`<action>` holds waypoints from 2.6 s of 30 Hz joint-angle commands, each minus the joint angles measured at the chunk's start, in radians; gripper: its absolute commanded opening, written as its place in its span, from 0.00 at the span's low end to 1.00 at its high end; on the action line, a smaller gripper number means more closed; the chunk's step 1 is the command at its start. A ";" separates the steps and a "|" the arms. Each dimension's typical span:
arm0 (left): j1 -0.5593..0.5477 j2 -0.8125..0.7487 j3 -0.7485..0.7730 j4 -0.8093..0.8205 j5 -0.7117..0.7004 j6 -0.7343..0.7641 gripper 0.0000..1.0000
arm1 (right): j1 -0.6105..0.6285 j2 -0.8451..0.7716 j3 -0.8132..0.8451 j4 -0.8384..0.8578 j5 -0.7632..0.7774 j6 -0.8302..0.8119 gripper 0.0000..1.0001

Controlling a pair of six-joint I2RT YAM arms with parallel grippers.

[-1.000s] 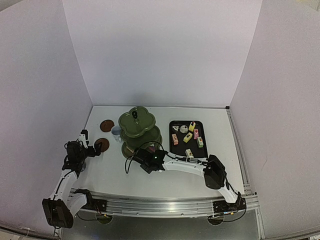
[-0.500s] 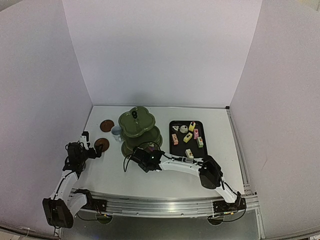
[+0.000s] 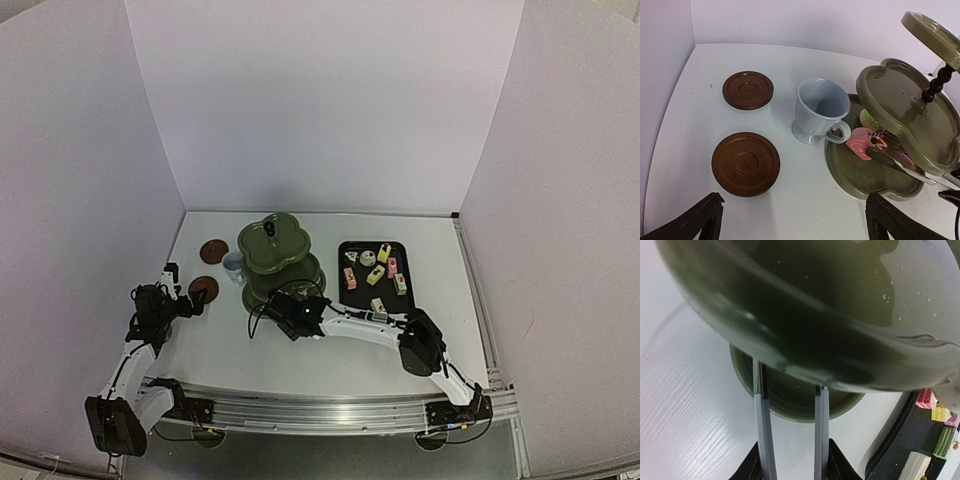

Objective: Serve the afternoon tea

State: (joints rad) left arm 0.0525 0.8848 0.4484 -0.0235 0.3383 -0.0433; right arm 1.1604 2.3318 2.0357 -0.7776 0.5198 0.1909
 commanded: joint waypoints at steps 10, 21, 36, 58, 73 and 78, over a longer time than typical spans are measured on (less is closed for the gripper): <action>0.003 -0.004 -0.002 0.039 0.022 0.005 1.00 | -0.005 -0.083 0.002 0.020 0.006 0.058 0.37; 0.003 -0.002 0.000 0.040 0.021 0.012 1.00 | -0.005 -0.207 -0.137 0.018 -0.095 0.097 0.37; 0.003 0.002 0.007 0.046 0.016 0.023 1.00 | -0.002 -0.481 -0.418 -0.007 -0.329 0.082 0.35; 0.003 0.007 -0.001 0.048 0.019 0.026 1.00 | -0.222 -0.736 -0.660 -0.122 -0.170 0.331 0.35; 0.003 0.010 0.006 0.041 0.019 0.031 1.00 | -0.312 -0.587 -0.637 -0.072 -0.180 0.330 0.36; 0.003 0.015 0.008 0.045 0.021 0.031 1.00 | -0.337 -0.554 -0.637 -0.028 -0.205 0.311 0.36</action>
State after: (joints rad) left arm 0.0525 0.8917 0.4480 -0.0160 0.3454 -0.0238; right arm 0.8445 1.7505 1.3796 -0.8644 0.3178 0.5020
